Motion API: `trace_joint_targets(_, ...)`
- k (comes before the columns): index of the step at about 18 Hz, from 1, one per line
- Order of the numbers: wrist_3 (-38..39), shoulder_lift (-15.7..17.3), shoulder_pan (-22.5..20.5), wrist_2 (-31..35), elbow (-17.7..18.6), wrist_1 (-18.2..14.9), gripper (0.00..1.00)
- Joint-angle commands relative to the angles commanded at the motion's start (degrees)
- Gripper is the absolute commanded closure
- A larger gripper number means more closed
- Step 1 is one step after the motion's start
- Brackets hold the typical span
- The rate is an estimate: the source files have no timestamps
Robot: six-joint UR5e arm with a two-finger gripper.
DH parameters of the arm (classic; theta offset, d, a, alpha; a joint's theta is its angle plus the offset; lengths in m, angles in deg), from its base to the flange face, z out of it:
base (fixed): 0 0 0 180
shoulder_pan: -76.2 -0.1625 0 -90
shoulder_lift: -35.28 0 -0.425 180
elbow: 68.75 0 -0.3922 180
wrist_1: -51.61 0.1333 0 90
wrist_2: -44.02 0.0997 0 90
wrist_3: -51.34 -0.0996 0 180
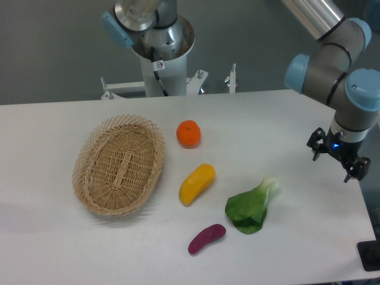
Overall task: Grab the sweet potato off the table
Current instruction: 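Move the gripper across the table toward the green bok choy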
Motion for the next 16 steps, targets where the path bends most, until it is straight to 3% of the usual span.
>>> trace_joint_targets(10,2.37,0.17,0.79,-0.79,1.31,-0.09,0.00)
trace_joint_targets(16,9.56,2.46,4.83,-2.72,4.22,-0.09,0.00)
